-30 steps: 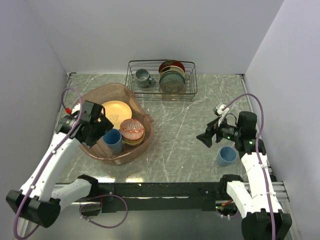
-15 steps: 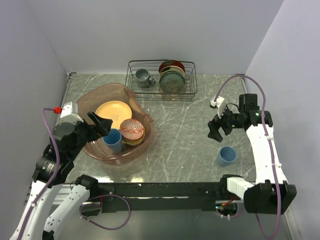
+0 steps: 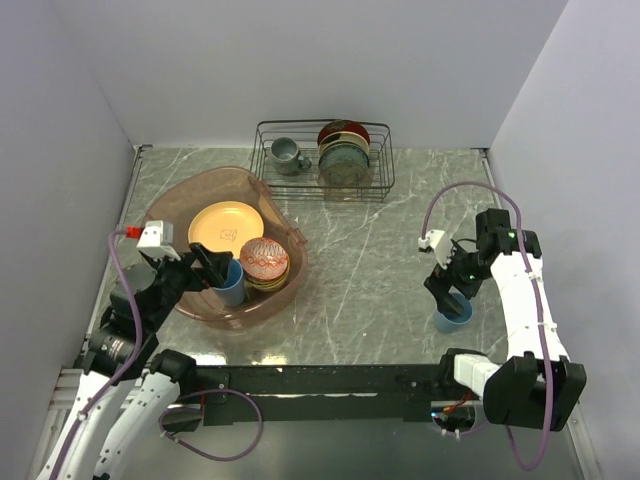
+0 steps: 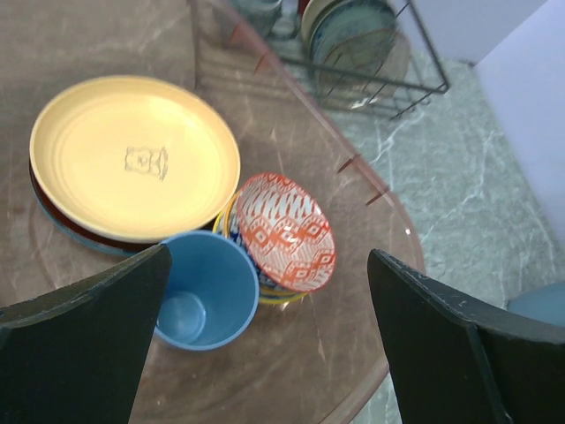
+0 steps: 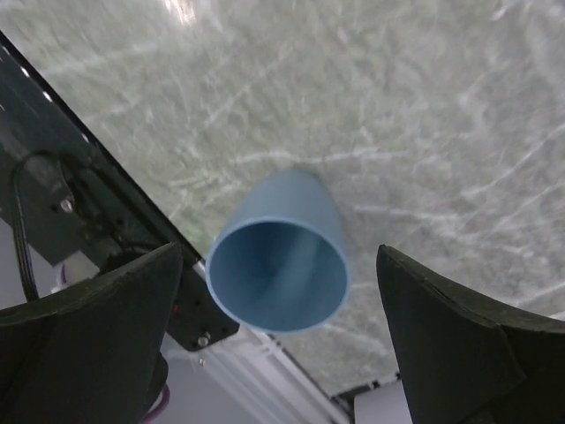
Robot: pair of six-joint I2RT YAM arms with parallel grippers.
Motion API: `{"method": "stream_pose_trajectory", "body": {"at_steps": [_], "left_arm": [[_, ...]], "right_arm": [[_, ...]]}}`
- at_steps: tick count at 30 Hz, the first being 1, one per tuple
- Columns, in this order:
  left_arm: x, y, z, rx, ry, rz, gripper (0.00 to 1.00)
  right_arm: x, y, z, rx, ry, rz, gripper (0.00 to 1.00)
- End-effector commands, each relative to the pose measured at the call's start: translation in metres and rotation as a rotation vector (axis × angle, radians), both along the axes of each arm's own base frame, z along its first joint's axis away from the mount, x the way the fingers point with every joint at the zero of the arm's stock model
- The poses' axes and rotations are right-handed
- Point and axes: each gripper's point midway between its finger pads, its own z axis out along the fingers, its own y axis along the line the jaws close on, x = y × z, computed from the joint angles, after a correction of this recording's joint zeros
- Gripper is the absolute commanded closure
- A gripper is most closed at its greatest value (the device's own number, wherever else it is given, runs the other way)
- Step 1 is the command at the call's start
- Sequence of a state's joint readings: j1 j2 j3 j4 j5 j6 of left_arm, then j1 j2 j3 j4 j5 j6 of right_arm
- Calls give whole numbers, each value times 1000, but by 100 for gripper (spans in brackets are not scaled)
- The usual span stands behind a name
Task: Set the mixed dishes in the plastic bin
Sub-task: Pick up the cup at the center of the board.
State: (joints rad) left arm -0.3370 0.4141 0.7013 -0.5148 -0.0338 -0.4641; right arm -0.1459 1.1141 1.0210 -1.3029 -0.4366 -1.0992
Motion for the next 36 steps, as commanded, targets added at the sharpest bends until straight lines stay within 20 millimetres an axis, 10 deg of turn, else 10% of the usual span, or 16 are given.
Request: {"method": "stream_pose_trajectory", "body": {"at_steps": [1,11,21,36], "left_arm": [[0,1,28,-6,-132,-13,1],[-1,4,28,-3,-139,3,1],[-3,5,31,-9,-150,4,1],[-13,-15,54,-176,-130,-66,1]], "right_arm": [[-5,-23,-7,-110,-8,-21,3],[-5,-47,-26,-131,83,-131,26],[-5,-44,-56,-99,127,-180,100],[44,17,45,169,-230,-214,100]]}}
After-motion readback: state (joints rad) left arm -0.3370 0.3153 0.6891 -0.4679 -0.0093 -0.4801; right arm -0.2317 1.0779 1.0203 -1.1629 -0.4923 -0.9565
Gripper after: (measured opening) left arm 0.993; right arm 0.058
